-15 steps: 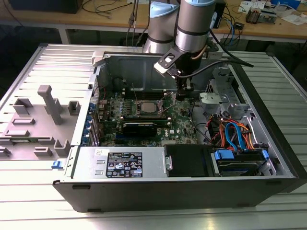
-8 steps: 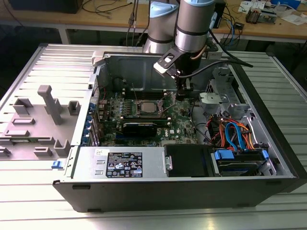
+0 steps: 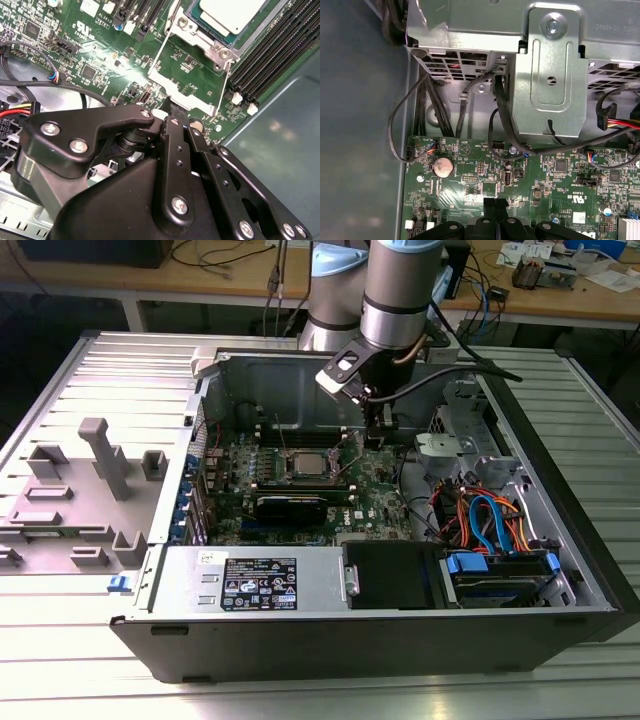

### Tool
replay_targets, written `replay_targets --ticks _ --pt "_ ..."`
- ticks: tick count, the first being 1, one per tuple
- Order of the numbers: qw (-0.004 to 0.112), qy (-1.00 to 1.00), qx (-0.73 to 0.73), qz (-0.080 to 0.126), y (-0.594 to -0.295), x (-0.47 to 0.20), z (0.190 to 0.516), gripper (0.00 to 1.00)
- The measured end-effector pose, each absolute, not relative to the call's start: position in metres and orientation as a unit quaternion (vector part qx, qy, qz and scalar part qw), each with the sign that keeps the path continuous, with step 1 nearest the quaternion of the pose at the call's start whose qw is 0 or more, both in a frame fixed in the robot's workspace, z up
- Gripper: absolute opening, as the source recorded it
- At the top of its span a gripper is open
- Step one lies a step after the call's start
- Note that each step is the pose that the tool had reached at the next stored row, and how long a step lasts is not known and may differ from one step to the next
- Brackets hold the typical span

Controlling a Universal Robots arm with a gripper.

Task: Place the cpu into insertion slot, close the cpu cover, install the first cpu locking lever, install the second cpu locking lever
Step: 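Close the cpu cover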

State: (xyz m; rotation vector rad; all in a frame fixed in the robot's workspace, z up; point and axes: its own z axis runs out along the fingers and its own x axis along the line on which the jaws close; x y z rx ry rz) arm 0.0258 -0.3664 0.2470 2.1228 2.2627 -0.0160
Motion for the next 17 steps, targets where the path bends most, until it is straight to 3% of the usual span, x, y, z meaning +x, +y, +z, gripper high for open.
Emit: replay_targets --ticks 17 --pt "0.019 0.729 0.684 -0.005 -0.366 0.014 0.247 0.11"
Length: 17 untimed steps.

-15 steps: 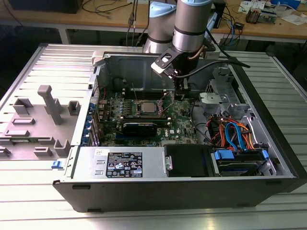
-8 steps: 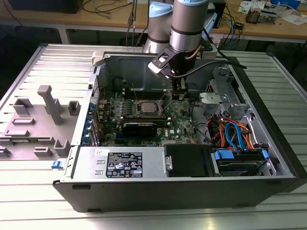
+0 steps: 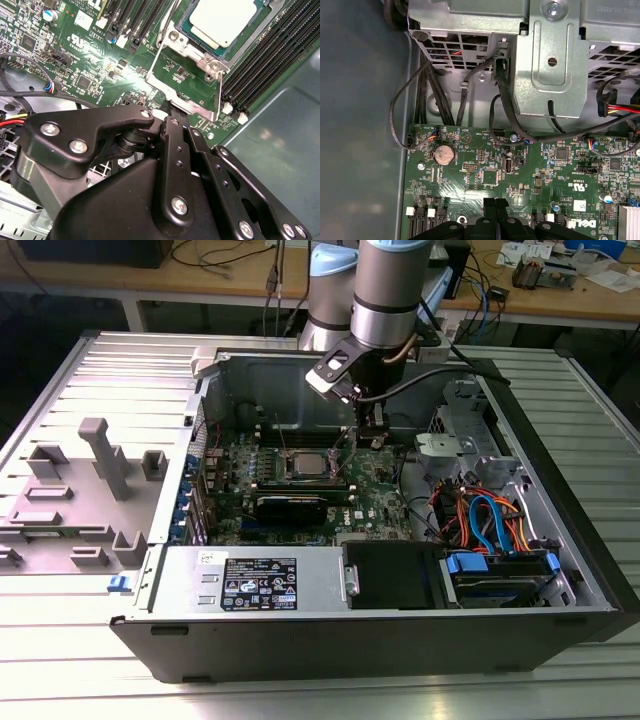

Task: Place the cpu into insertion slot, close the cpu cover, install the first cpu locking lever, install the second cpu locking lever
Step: 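Close the cpu cover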

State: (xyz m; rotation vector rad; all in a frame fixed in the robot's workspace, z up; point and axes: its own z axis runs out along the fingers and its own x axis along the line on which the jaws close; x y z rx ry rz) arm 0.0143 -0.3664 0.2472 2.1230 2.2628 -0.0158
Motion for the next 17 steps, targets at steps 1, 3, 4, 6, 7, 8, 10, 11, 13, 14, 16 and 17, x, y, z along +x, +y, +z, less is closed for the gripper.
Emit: replay_targets --ticks 1,3,4,6,7,8,10,11,13,14,16,17 --pt "0.019 0.729 0.684 -0.005 -0.3664 0.0144 0.2472 0.11" --pt "0.019 0.729 0.684 -0.005 -0.3664 0.0144 0.2472 0.11" --pt "0.019 0.729 0.684 -0.005 -0.3664 0.0143 0.2472 0.11" --pt "0.019 0.729 0.684 -0.005 -0.3664 0.0141 0.2472 0.11" --pt "0.019 0.729 0.684 -0.005 -0.3664 0.0137 0.2472 0.11" --pt "0.019 0.729 0.684 -0.005 -0.3664 0.0134 0.2472 0.11" --pt "0.019 0.729 0.684 -0.005 -0.3664 0.0118 0.2473 0.11" --pt "0.019 0.729 0.684 -0.005 -0.3664 0.0107 0.2472 0.11" --pt "0.019 0.729 0.684 -0.005 -0.3664 0.0091 0.2472 0.11" --pt "0.019 0.729 0.684 -0.005 -0.3664 0.0085 0.2472 0.11" --pt "0.019 0.729 0.684 -0.005 -0.3664 0.0075 0.2472 0.11" --pt "0.019 0.729 0.684 -0.005 -0.3664 0.0070 0.2472 0.11"
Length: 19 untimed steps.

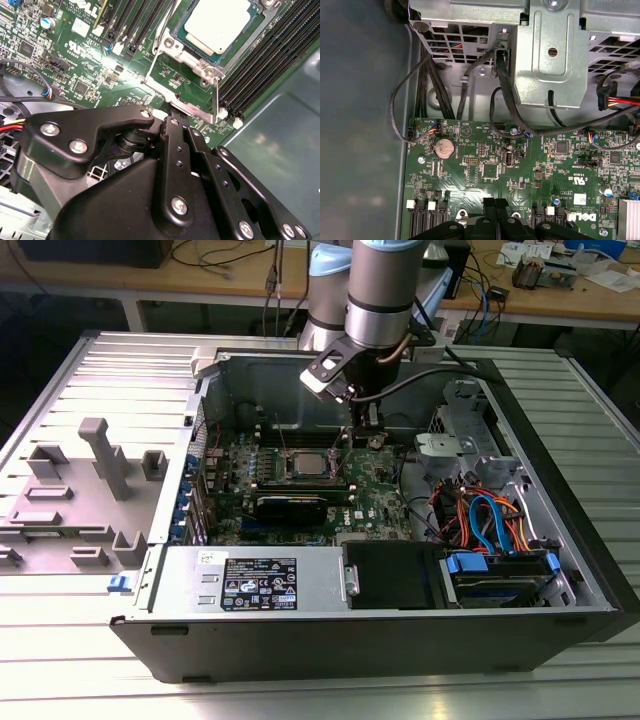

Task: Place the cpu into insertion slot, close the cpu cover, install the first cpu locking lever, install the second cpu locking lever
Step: 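Close the cpu cover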

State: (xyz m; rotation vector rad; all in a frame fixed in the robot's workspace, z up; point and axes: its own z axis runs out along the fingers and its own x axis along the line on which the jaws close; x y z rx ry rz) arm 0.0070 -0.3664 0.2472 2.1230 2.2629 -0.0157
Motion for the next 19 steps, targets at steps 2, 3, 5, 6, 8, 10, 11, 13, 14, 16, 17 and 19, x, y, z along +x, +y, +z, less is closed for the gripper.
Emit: replay_targets --ticks 2,3,5,6,8,10,11,13,14,16,17,19 --pt "0.019 0.729 0.684 -0.005 -0.366 0.006 0.247 0.11" --pt "0.019 0.729 0.684 -0.005 -0.366 0.006 0.247 0.11" --pt "0.019 0.729 0.684 -0.005 -0.366 0.005 0.247 0.11" --pt "0.019 0.729 0.684 -0.005 -0.366 0.004 0.247 0.11" --pt "0.019 0.729 0.684 -0.005 -0.366 0.003 0.247 0.11" --pt "0.019 0.729 0.684 -0.005 -0.366 0.002 0.247 0.11" --pt "0.019 0.729 0.684 -0.005 -0.366 0.001 0.247 0.11" --pt "0.019 0.729 0.684 -0.005 -0.366 -0.001 0.247 0.11" --pt "0.019 0.729 0.684 -0.005 -0.366 -0.001 0.247 0.11" --pt "0.019 0.729 0.684 -0.005 -0.366 -0.003 0.247 0.11" --pt "0.019 0.729 0.684 -0.005 -0.366 -0.003 0.247 0.11" --pt "0.019 0.729 0.684 -0.005 -0.366 -0.004 0.247 0.11"
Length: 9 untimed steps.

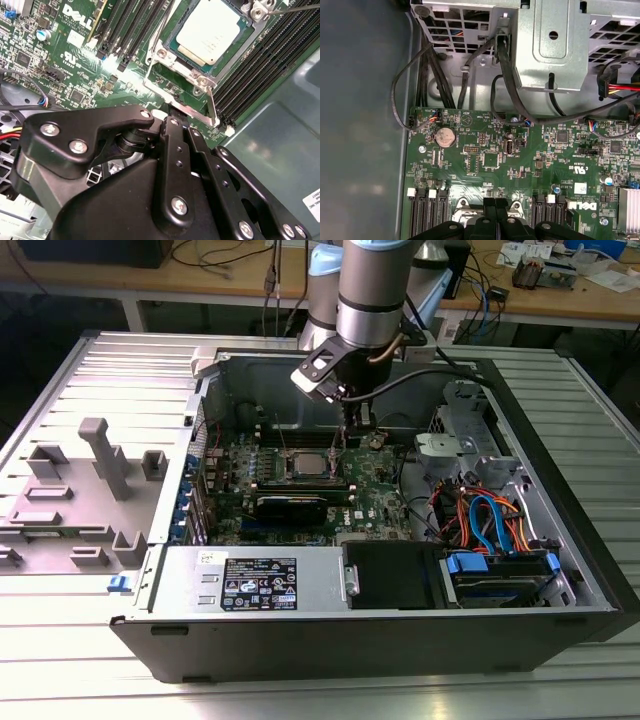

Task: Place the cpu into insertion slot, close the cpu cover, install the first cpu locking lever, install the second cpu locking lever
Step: 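Close the cpu cover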

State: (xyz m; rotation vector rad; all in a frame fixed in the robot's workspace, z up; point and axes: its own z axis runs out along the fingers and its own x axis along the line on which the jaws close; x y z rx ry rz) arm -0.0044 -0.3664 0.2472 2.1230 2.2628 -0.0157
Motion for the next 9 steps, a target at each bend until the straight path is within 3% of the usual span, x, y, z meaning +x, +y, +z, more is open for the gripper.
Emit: replay_targets --ticks 9 --pt "0.019 0.729 0.684 -0.005 -0.3664 -0.0094 0.2472 0.11"
